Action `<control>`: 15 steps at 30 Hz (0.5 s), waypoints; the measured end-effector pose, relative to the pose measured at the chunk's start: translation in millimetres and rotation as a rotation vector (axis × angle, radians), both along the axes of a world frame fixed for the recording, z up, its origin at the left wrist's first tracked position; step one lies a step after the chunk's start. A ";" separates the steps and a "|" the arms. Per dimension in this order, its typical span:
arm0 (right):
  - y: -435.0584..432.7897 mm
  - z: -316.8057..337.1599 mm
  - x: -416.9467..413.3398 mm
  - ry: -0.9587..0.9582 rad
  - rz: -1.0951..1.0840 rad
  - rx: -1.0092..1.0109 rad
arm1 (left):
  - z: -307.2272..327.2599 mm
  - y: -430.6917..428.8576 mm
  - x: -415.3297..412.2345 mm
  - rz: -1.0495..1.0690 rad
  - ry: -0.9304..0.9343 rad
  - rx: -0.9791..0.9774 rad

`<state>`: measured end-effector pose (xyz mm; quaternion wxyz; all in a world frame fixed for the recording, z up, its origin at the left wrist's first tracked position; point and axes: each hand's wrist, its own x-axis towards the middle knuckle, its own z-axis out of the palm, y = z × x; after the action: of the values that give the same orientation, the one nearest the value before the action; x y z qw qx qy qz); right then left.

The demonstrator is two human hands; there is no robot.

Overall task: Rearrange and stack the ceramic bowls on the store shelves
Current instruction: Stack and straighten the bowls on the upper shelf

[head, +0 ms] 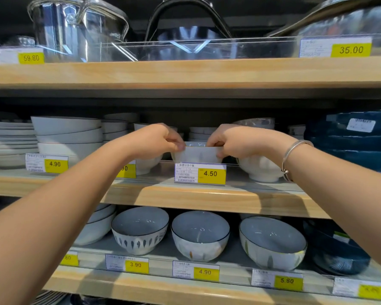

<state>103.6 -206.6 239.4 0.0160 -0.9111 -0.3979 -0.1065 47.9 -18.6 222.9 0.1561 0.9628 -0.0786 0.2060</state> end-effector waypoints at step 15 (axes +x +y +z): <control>93.5 8.6 -13.9 0.140 0.093 0.405 | -6.2 78.4 -29.3 0.314 -0.122 -0.411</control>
<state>89.8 -113.1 248.0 0.2310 -0.8753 -0.4077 -0.1196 18.6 59.8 216.6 0.3093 0.8971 0.1058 0.2972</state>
